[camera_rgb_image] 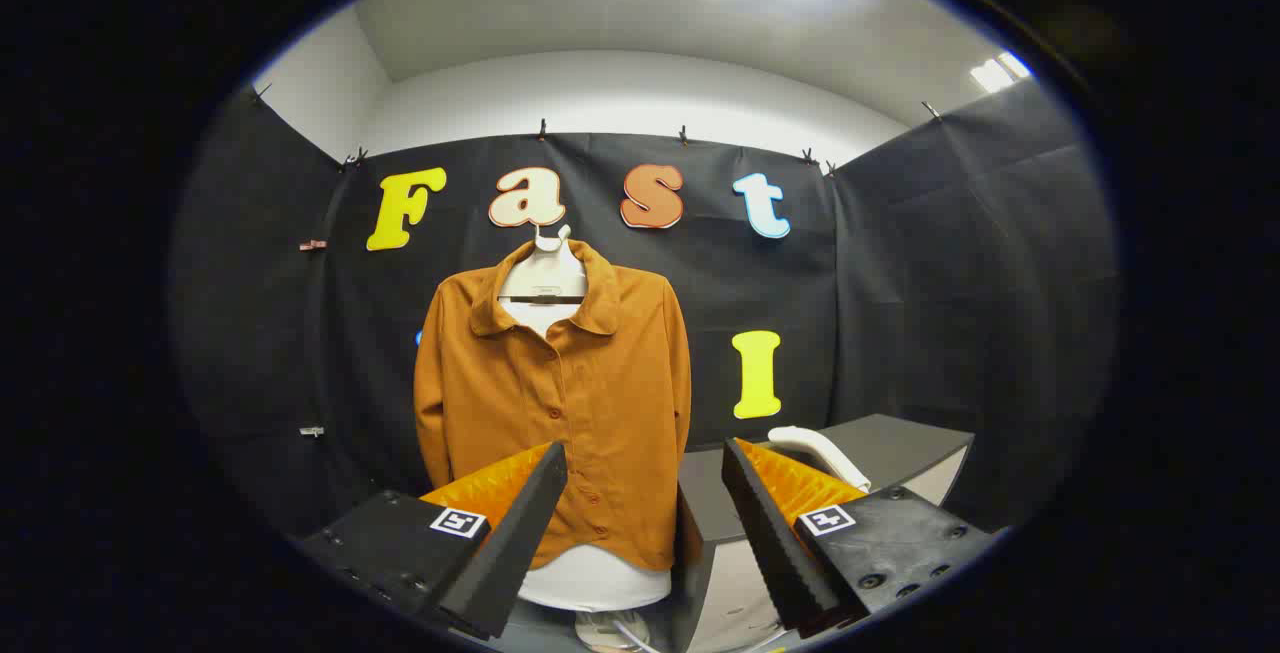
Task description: Iron the clothes twice with a garment steamer, once on the left side and once on the right side.
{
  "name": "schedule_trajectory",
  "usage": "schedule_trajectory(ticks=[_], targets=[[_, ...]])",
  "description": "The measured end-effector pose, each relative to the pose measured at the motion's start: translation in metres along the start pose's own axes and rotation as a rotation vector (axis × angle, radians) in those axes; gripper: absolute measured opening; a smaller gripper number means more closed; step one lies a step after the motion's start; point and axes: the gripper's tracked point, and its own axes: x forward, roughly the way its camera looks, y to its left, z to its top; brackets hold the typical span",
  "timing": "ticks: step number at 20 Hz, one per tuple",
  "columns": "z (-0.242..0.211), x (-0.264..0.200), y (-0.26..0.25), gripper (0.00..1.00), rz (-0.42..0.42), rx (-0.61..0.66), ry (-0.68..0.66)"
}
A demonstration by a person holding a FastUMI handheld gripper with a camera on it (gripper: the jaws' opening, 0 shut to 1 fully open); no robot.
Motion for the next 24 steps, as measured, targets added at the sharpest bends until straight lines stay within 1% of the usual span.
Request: schedule_trajectory(ticks=[2,3,8,16,19,24], targets=[[-0.011,0.004,-0.011,0.98,-0.011,0.021,0.046],[-0.013,0.005,-0.011,0.98,0.000,0.026,0.053],[0.000,0.001,-0.019,0.98,0.005,-0.001,0.006],[0.001,0.001,-0.014,0.98,0.026,-0.025,0.004],[0.002,0.000,-0.015,0.98,0.024,-0.020,-0.002],[0.001,-0.001,-0.014,0.98,-0.003,-0.025,0.000]])
